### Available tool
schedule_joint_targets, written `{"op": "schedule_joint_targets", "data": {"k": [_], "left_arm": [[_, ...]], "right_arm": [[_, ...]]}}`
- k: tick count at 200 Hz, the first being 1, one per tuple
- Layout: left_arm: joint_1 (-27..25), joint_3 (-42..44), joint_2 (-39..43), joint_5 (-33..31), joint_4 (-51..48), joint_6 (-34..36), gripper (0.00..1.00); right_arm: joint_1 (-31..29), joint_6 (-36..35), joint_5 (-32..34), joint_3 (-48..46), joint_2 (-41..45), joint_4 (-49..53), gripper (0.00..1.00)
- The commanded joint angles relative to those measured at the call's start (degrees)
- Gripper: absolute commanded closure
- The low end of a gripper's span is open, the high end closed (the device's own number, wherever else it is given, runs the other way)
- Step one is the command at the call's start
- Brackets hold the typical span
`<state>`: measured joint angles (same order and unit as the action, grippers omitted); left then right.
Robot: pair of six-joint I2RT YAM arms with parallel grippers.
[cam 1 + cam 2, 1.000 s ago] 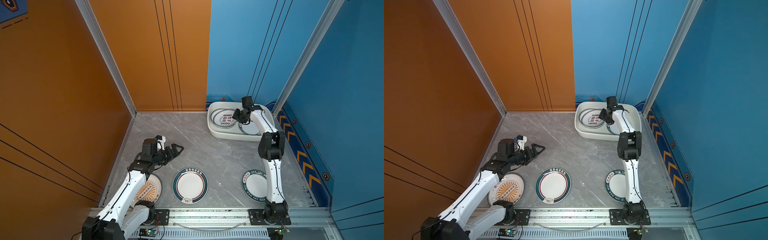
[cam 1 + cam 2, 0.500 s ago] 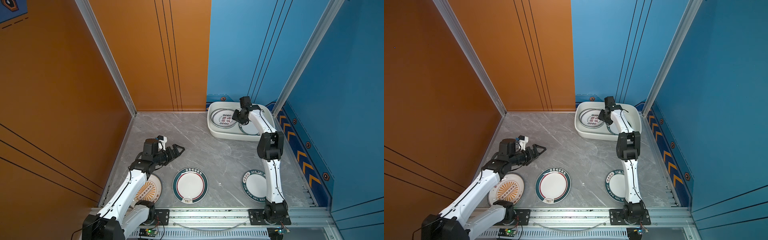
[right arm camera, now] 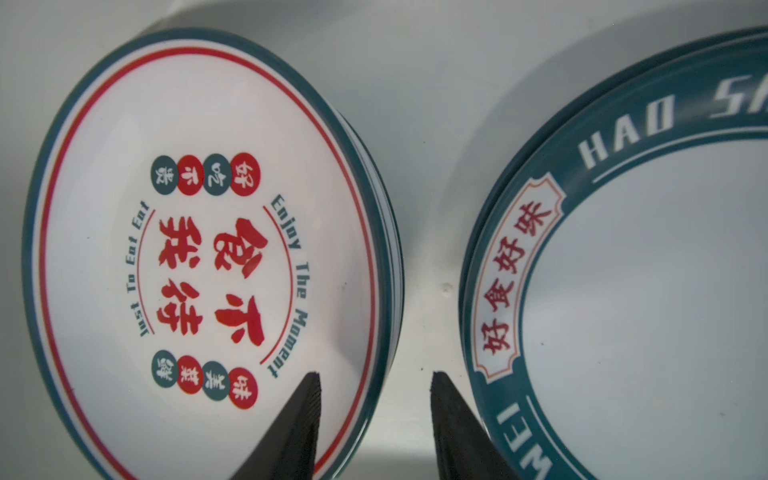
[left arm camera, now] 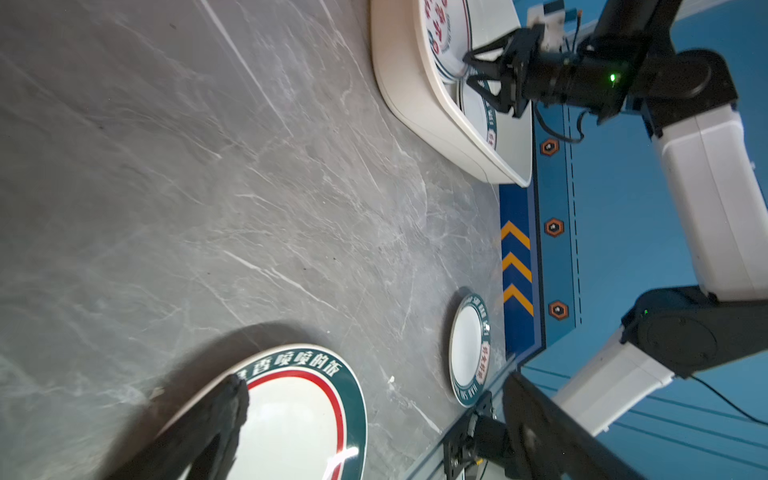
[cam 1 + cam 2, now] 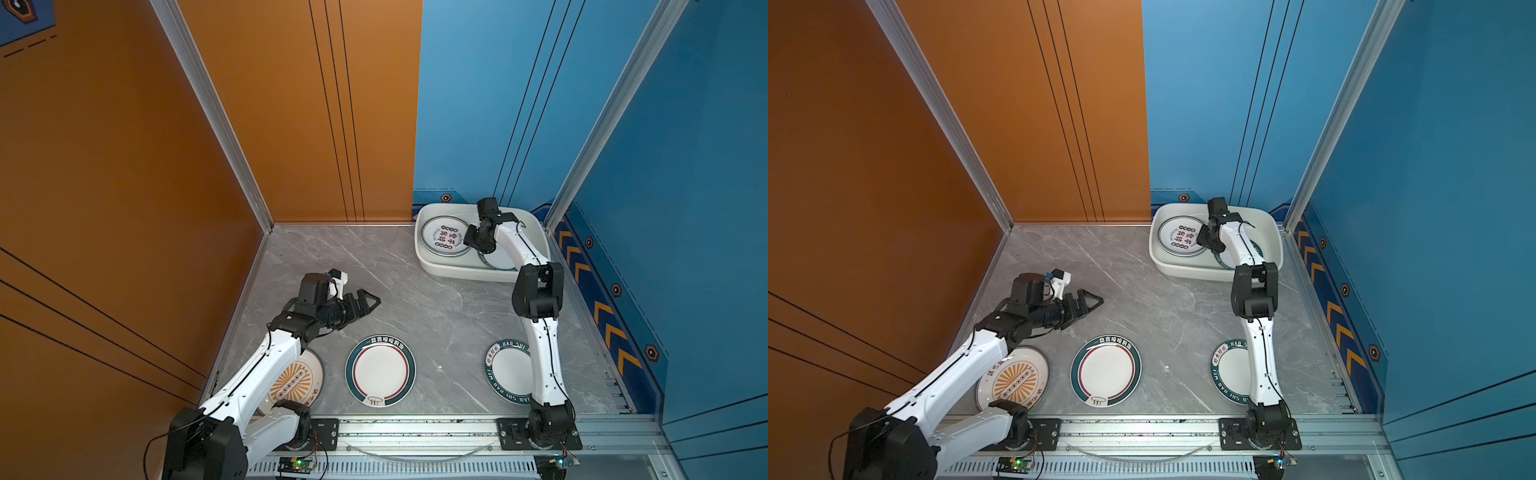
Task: Place the plates into the plastic bin on the countertop
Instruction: 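Lower the red-text plate onto the red-text stack in the bin, open right gripper, then reach the left gripper to the green-rimmed plate while the right gripper withdraws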
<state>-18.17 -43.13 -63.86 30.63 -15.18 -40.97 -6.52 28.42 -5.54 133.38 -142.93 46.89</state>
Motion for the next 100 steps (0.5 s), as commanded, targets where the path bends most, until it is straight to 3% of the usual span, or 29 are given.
{"op": "schedule_joint_targets", "data": {"k": [1,40,100], "left_arm": [[-5.6,-5.4,-3.7,0.0,-2.3,4.5,0.02],[-17.4,-14.1,-14.4,-1.1,-3.3,8.5,0.01],[-29.4,-27.5,-31.8,-1.2,-3.3,11.8,0.03]], "right_arm": [[1.1,-1.9,-0.6,-2.6,7.3,-1.3,0.54],[3.1,-1.9,-3.1,-17.4,24.7,-7.8,0.53],[8.0,-1.9,-10.7,-44.9,49.4,-12.5,0.52]]}}
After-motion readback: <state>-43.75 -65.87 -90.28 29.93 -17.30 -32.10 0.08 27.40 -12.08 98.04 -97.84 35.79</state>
